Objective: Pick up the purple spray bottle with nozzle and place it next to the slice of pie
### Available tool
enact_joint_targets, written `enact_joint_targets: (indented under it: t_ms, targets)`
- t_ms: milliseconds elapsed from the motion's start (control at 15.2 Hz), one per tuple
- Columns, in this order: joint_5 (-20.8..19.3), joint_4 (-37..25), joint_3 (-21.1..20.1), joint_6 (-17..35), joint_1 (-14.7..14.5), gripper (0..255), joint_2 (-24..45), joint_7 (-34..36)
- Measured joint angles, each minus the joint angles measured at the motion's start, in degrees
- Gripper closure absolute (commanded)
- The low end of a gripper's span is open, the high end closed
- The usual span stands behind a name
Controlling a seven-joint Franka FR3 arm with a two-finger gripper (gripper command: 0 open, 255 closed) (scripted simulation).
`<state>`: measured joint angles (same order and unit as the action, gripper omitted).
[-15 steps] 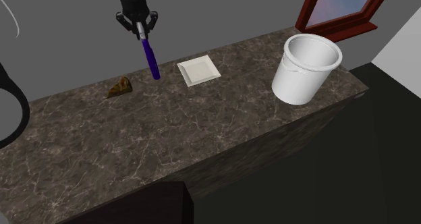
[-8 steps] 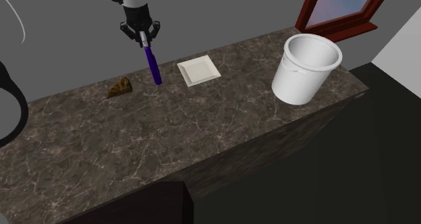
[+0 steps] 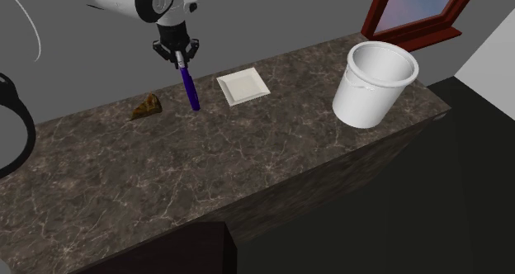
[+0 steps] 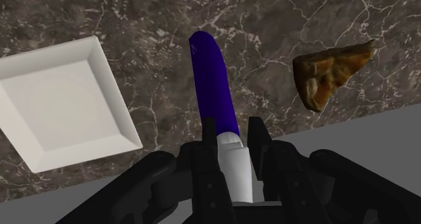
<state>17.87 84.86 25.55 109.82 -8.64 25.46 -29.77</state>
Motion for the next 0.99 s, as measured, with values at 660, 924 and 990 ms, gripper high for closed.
enact_joint_targets:
  t_ms: [660, 924, 990]
  targets:
    - [0.1, 1.1, -0.1, 1.0, -0.1, 0, 0.0, -0.1]
    - [0.1, 1.1, -0.1, 1.0, -0.1, 0, 0.0, -0.1]
    - [-0.1, 0.4, 0.0, 0.2, -0.1, 0, -0.2, 0.0]
